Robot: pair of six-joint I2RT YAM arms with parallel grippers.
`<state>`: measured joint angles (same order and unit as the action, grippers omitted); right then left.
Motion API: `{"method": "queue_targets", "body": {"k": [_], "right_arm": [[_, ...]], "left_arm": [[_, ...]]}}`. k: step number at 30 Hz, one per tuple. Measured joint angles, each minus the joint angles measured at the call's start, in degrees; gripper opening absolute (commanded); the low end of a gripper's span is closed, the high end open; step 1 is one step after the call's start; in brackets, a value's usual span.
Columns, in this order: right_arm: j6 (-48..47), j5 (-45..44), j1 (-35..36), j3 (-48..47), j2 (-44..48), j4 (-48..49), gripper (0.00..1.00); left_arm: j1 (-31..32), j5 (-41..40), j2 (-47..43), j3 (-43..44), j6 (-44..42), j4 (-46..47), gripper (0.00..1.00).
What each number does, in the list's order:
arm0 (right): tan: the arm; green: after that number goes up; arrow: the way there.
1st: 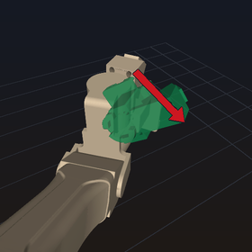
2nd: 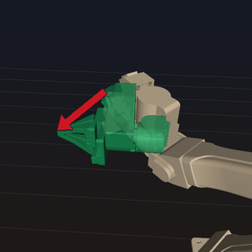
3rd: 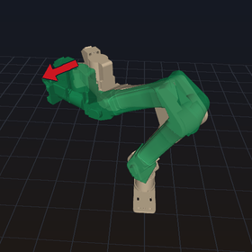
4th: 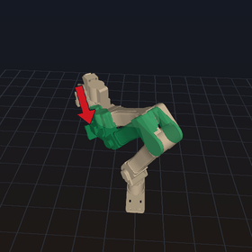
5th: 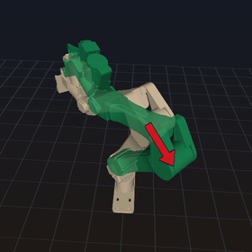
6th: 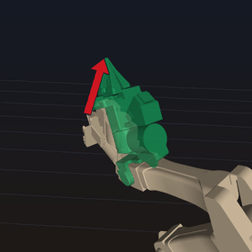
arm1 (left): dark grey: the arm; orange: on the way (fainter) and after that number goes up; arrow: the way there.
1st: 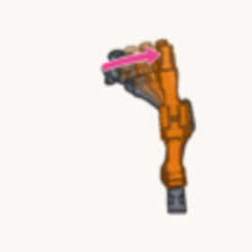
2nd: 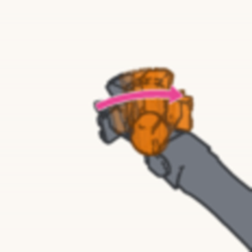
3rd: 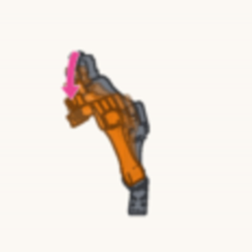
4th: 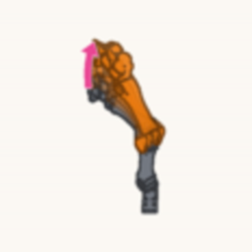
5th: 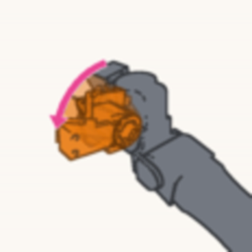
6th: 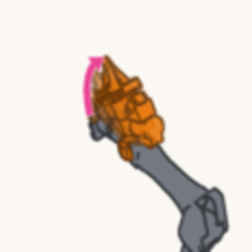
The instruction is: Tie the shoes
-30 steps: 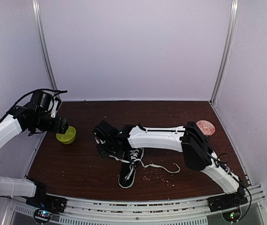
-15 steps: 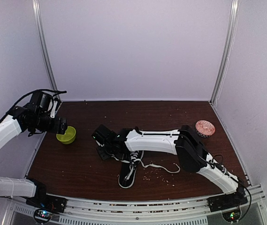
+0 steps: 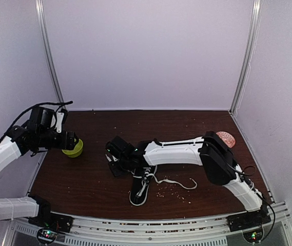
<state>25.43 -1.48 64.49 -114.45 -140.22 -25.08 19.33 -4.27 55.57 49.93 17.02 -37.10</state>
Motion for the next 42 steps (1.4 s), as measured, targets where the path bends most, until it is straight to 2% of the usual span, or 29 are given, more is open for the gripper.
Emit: {"method": "queue_targets", "body": {"k": [3,5,8,11,15,17,22,28,30,37,39,42], "right_arm": [[0.57,0.17,-0.02,8.31,7.80,2.49,0.00],[1.38,0.17,-0.26,15.93,16.00,5.29,0.00],[3.34,0.09,-1.14,25.42,26.40,10.45,0.00],[6.36,-0.02,-2.40,34.91,36.02,15.80,0.00],[9.73,-0.07,-3.30,42.64,40.72,20.28,0.00],[11.26,-0.04,-3.28,45.92,41.77,21.51,0.00],[14.40,-0.52,-3.17,52.87,46.18,23.10,0.00],[16.41,-2.71,-3.17,55.43,53.11,23.63,0.00],[16.81,-3.17,-3.17,56.08,54.58,24.04,0.00],[17.86,-3.52,-3.17,57.07,55.60,24.06,0.00],[18.05,-3.50,-3.19,57.09,55.60,24.02,0.00],[18.12,-3.54,-3.19,57.09,55.60,24.00,0.00]], "left_arm": [[5.42,3.34,-4.68,-7.08,2.62,7.13,0.80],[11.63,4.70,-6.64,-12.50,4.39,14.12,0.80],[18.82,5.42,-6.32,-18.14,5.90,24.55,0.80],[25.22,5.66,-2.21,-21.59,6.93,36.52,0.80],[29.51,6.01,7.17,-21.03,7.41,49.09,0.79],[31.12,6.73,15.21,-17.94,7.41,53.59,0.79],[35.21,8.85,29.18,-11.02,7.39,60.15,0.79],[37.51,9.27,34.53,-8.55,7.43,63.54,0.78],[37.53,9.42,35.43,-8.22,7.61,64.22,0.75],[37.75,10.12,39.80,-5.60,8.11,64.39,0.52],[37.88,10.51,40.68,-4.50,8.00,64.22,0.39],[38.01,10.84,41.55,-3.26,8.07,64.28,0.13]]}}
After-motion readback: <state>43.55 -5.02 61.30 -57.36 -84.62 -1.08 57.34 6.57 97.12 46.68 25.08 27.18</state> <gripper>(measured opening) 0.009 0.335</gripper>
